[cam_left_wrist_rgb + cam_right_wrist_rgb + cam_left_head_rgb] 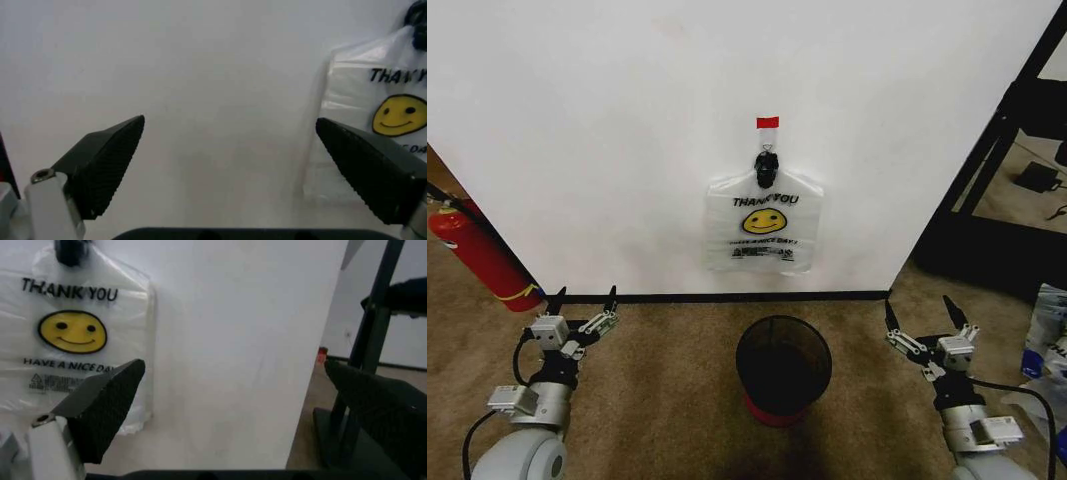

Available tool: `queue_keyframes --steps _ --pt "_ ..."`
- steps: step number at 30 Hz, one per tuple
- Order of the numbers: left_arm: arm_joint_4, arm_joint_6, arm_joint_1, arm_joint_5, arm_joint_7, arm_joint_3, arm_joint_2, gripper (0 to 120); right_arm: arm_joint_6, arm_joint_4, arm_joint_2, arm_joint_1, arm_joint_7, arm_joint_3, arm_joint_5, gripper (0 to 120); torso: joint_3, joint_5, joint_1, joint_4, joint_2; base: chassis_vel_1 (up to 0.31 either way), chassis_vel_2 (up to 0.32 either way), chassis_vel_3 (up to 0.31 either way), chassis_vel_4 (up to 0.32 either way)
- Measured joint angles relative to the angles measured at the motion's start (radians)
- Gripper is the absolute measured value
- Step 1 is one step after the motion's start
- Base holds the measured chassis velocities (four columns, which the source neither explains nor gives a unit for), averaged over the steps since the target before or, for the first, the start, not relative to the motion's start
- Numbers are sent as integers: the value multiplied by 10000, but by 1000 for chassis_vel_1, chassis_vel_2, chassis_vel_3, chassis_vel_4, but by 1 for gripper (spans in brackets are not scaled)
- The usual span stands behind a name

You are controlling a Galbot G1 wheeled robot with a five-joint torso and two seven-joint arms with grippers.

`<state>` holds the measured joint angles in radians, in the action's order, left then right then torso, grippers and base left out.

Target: Pick up the garbage bag from the wall and place it over the trash bin.

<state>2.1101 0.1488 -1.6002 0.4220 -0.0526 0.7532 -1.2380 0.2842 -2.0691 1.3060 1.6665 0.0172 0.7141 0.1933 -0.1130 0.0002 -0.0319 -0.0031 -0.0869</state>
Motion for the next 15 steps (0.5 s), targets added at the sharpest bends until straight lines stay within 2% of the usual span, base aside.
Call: queue_keyframes --steps 4,10,14,15 --pt "-176 439 59 -91 -96 1 -117 100 -303 -26 34 -22 -439 -162 0 100 0 -1 0 0 0 0 0 0 0" --pt "-357 688 72 -255 -167 128 -105 100 -654 -327 330 7 -883 -251 -935 100 0 -2 0 1 0 0 0 0 0" --pt "-489 849 161 -274 -203 221 151 100 -761 -562 374 113 -852 -131 -1081 100 0 -3 0 1 0 0 0 0 0" --pt "-682 1044 280 -308 -280 319 515 100 -755 -611 288 180 -721 -6 -1071 100 0 -5 0 -1 0 0 0 0 0"
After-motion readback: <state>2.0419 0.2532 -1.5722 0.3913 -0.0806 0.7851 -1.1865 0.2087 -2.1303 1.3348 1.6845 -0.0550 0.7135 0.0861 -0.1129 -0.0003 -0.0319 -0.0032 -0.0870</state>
